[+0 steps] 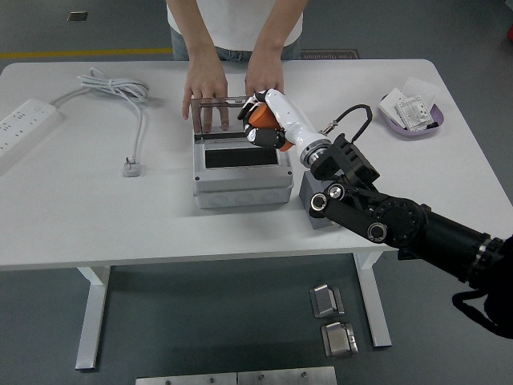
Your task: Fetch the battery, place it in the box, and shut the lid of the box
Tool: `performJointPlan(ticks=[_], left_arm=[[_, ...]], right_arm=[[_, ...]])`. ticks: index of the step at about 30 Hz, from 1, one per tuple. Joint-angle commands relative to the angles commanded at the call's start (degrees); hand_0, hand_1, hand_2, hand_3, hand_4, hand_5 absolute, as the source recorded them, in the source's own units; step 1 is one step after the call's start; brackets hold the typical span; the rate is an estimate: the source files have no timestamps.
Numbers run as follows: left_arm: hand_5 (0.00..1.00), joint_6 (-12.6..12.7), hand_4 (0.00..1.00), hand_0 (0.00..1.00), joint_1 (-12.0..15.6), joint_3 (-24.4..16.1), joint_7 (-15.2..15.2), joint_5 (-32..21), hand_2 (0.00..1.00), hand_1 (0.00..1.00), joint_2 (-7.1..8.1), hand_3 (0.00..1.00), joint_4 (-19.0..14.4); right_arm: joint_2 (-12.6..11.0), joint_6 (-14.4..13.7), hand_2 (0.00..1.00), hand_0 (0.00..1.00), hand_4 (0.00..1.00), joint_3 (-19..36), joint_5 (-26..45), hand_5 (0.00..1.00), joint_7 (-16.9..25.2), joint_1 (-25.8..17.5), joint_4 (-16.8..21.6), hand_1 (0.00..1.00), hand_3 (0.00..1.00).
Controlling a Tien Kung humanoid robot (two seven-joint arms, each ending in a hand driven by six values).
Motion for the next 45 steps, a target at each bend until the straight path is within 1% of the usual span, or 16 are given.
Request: performJointPlan(ticks=[5,7,8,13,14,19,20,25,26,31,32,37,38,43,44,45], left_arm=[[0.154,-0.10,0.601,0.576,-0.24,-0.12,0.10,0.22,0.589,0.645,0.18,0.595,-0.01],[0.154,-0.13,0.601,0.576,-0.31,-0.12,0.10,0.24,0.589,0.645,0.23,0.595,-0.01],[0.154,-0.14,0.601,0.576,-0.33,-0.15,0.13,0.27,0.590,0.645,0.24,0.595,-0.01],[0.154,-0.25,0.601,0.576,-0.49,-0.21,0.17,0.35,0.590,0.645,0.33,0.595,0.00],[0.153,-0.26,0.601,0.575,-0.54,-0.20,0.15,0.35,0.590,0.645,0.35,0.596,0.01],[0.153,-0.32,0.601,0.575,-0.83,-0.19,0.03,0.43,0.590,0.645,0.46,0.596,0.04],[0.153,-0.35,0.601,0.575,-0.88,-0.18,0.00,0.44,0.590,0.645,0.48,0.595,0.04],[0.153,-0.43,0.601,0.575,-1.06,-0.20,-0.03,0.55,0.590,0.645,0.52,0.595,0.05],[0.153,-0.44,0.601,0.575,-1.10,-0.19,-0.05,0.56,0.591,0.645,0.52,0.596,0.05],[0.153,-0.48,0.601,0.575,-1.17,-0.17,-0.10,0.55,0.591,0.645,0.48,0.596,0.06],[0.154,-0.47,0.601,0.575,-1.15,-0.16,-0.11,0.52,0.590,0.645,0.45,0.596,0.05],[0.154,-0.53,0.601,0.575,-0.97,-0.27,0.06,0.59,0.590,0.645,0.36,0.596,0.04],[0.155,-0.54,0.601,0.575,-0.93,-0.30,0.11,0.62,0.590,0.645,0.36,0.596,0.04],[0.155,-0.55,0.601,0.575,-0.94,-0.34,0.15,0.72,0.590,0.645,0.41,0.596,0.05],[0.155,-0.56,0.601,0.575,-0.97,-0.32,0.12,0.70,0.590,0.645,0.41,0.596,0.06],[0.155,-0.56,0.601,0.575,-0.99,-0.30,0.09,0.69,0.590,0.645,0.40,0.596,0.06]], right_arm=[[0.90,-0.01,0.494,0.012,0.154,-4.32,4.43,0.002,2.64,1.84,-2.18,0.222,0.408],[1.02,-0.17,0.494,0.012,0.154,-5.88,7.12,0.002,4.61,2.28,-2.90,0.222,0.408],[1.05,-0.22,0.490,0.035,0.176,-6.55,8.39,0.002,5.58,2.45,-3.22,0.234,0.413],[1.14,-0.21,0.490,0.035,0.176,-9.78,13.34,0.002,9.14,3.23,-4.23,0.234,0.413],[1.17,-0.26,0.492,0.300,0.254,-10.27,13.79,0.002,9.61,3.35,-4.35,0.354,0.448],[1.37,-0.67,0.492,0.300,0.254,-12.22,14.82,0.002,11.34,4.01,-4.69,0.354,0.448],[1.39,-0.74,0.512,0.540,0.284,-12.62,14.68,0.002,11.48,4.17,-4.73,0.472,0.504],[1.43,-1.31,0.512,0.540,0.284,-14.97,13.52,0.002,12.01,5.01,-5.16,0.472,0.504],[1.41,-1.45,0.521,0.631,0.291,-15.43,13.40,0.002,12.15,5.15,-5.37,0.518,0.534],[1.31,-1.81,0.521,0.631,0.291,-16.45,13.39,0.002,12.71,5.52,-6.26,0.518,0.534],[1.26,-1.85,0.517,0.673,0.277,-16.44,13.51,0.002,12.84,5.55,-6.38,0.529,0.516],[1.02,-1.73,0.517,0.673,0.277,-16.39,13.98,0.002,13.25,5.54,-6.61,0.529,0.516],[1.00,-1.65,0.521,0.673,0.269,-16.40,14.07,0.002,13.33,5.51,-6.64,0.536,0.543],[1.01,-1.34,0.521,0.673,0.269,-16.46,14.38,0.002,13.86,5.36,-6.82,0.536,0.543],[1.02,-1.27,0.534,0.665,0.321,-16.50,14.37,0.002,13.98,5.34,-6.85,0.541,0.597],[1.02,-1.23,0.534,0.665,0.321,-16.53,14.34,0.002,14.07,5.33,-6.86,0.541,0.597]])
